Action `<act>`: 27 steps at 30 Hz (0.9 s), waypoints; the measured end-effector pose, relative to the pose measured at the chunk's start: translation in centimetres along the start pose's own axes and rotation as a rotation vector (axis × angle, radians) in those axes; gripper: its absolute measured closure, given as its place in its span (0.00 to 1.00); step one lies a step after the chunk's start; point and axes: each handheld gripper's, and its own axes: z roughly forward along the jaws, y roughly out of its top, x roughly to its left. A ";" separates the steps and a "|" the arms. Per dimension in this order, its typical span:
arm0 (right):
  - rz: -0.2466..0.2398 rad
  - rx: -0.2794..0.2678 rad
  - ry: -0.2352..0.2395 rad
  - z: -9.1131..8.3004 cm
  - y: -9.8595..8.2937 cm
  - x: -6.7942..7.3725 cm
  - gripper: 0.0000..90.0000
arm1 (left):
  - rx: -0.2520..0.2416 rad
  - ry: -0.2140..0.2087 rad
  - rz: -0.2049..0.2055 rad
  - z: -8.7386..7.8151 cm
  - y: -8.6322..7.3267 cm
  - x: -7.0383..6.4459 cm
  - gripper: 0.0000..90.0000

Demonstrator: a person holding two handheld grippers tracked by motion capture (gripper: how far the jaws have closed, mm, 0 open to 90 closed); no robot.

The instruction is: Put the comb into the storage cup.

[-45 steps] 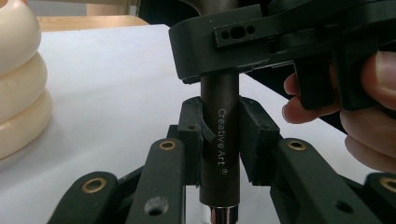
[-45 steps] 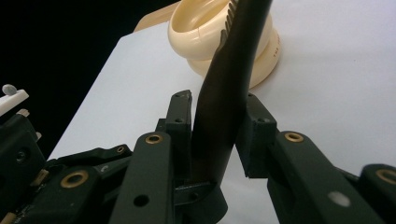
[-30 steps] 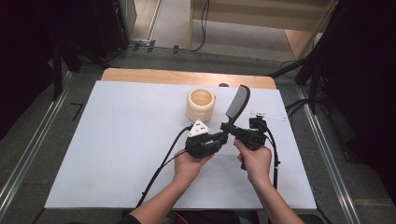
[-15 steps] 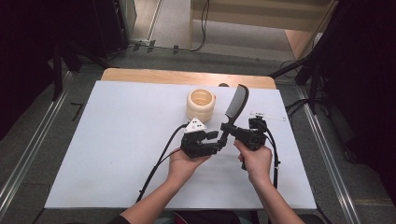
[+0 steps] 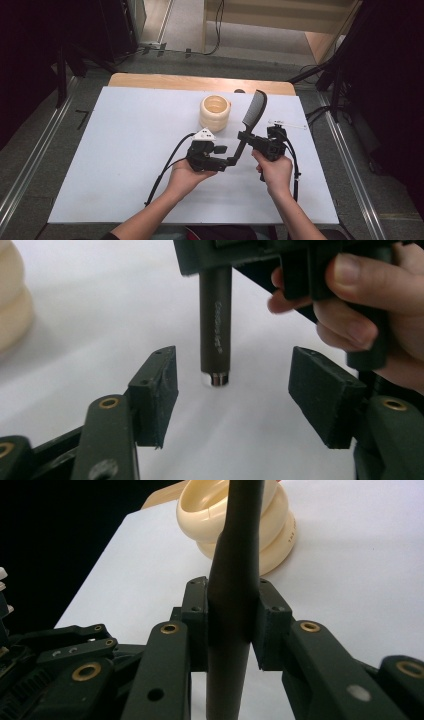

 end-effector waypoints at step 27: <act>-0.055 0.002 -0.014 0.2 -0.3 0.1 0.78 | 0.203 -0.016 0.060 -3.3 -1.5 1.5 0.33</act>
